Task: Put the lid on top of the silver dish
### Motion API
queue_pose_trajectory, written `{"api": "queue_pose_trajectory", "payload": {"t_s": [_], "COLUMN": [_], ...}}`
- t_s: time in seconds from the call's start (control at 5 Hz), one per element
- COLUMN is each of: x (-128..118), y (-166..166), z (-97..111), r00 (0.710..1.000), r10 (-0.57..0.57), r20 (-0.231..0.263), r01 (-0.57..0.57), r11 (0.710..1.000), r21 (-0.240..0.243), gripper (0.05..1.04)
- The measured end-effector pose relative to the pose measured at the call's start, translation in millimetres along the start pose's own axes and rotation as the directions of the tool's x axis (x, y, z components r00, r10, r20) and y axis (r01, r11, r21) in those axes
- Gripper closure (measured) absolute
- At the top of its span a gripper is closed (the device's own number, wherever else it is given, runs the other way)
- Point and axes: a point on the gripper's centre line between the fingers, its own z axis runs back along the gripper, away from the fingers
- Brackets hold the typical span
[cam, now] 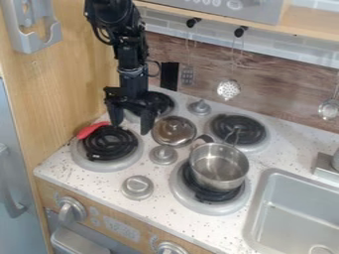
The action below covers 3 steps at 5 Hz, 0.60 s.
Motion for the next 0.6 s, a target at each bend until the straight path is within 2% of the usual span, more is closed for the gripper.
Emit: {"api": "queue_pose_trajectory", "payload": {"t_s": [0.2,0.4,0.6], "x": [-8.2,9.2,30.9], "y": [-1.7,-0.9,-11.3], "z": [-20.1,-29.5,-34.6], "r00": [0.999,0.999,1.0], "r10": [0.006,0.033,0.013], "r20": [-0.053,-0.043,-0.02], "r01": [-0.007,-0.034,-0.014], "r11": [1.0,0.999,1.0], "r21": [-0.014,-0.02,-0.019], "gripper": [0.085,0.085,0.085]}}
